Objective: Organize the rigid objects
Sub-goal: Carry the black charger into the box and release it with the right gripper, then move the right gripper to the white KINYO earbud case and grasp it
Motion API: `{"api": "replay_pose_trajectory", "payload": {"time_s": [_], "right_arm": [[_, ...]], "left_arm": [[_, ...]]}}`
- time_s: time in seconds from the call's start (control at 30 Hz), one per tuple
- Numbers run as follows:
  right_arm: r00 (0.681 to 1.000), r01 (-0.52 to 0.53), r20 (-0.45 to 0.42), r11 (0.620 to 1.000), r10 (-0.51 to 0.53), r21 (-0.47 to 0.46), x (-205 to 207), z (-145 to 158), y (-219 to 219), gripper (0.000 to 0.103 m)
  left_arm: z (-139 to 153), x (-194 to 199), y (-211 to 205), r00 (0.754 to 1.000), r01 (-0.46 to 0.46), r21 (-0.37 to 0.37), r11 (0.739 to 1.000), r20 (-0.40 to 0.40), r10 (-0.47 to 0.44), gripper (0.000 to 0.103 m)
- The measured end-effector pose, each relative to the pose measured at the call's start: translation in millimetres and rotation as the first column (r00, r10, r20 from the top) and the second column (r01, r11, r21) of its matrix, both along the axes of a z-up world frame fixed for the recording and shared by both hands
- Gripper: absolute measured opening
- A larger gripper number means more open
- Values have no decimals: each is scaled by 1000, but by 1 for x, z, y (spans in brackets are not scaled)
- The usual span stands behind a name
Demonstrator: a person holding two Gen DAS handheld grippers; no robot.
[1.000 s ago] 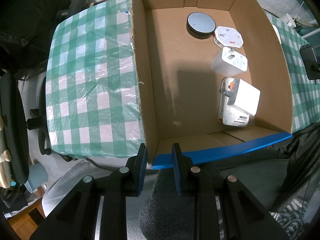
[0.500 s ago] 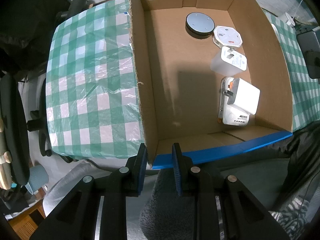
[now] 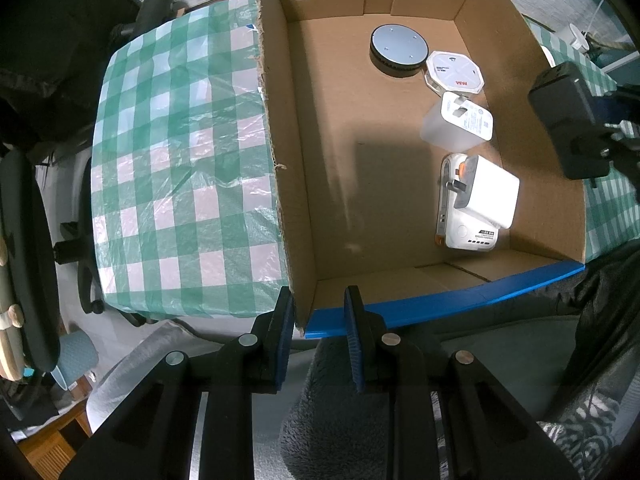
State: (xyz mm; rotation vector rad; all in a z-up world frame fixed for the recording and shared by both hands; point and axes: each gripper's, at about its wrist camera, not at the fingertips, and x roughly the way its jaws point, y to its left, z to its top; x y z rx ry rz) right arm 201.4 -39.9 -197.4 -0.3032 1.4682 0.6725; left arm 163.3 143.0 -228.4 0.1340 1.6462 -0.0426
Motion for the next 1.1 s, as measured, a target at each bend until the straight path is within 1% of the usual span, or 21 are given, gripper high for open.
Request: {"api": "replay_pose_trajectory", "payload": {"time_s": [0.2,0.3,0.43,0.63,0.77,0.87,1.03,1.1], "right_arm": [[1000,-3,18,999,4,-45,-1,-16,0,37],[1000,12,6,999,-12,-30,1,-20,-4,37],[1000,8,5,1000,-7,-28,0,-22,-3,37],[998,20,51,1000,-21,12,4,-7,-7,37],[998,28,55,999,-29,23,6,1,-12,37],[997,28,66,1000,-29,12,7,5,-17,40],[996,58,66,998,-59,19,11,8,-34,45],[995,72,75,997,-73,11,14,7,-40,52]], "left_arm": [[0,1,0,1000,2,-3,1000,2,-2,23],[0,0,0,1000,2,-2,1000,1,-2,23],[0,0,0,1000,1,-2,1000,2,-1,23],[1,2,-2,1000,1,-2,1000,3,-1,24],[3,3,-5,1000,2,-4,1000,3,-2,24],[3,3,-5,1000,1,-4,1000,2,-1,24],[3,3,-4,1000,2,-3,1000,4,-2,24],[3,3,-5,1000,3,-3,1000,3,-3,24]]}}
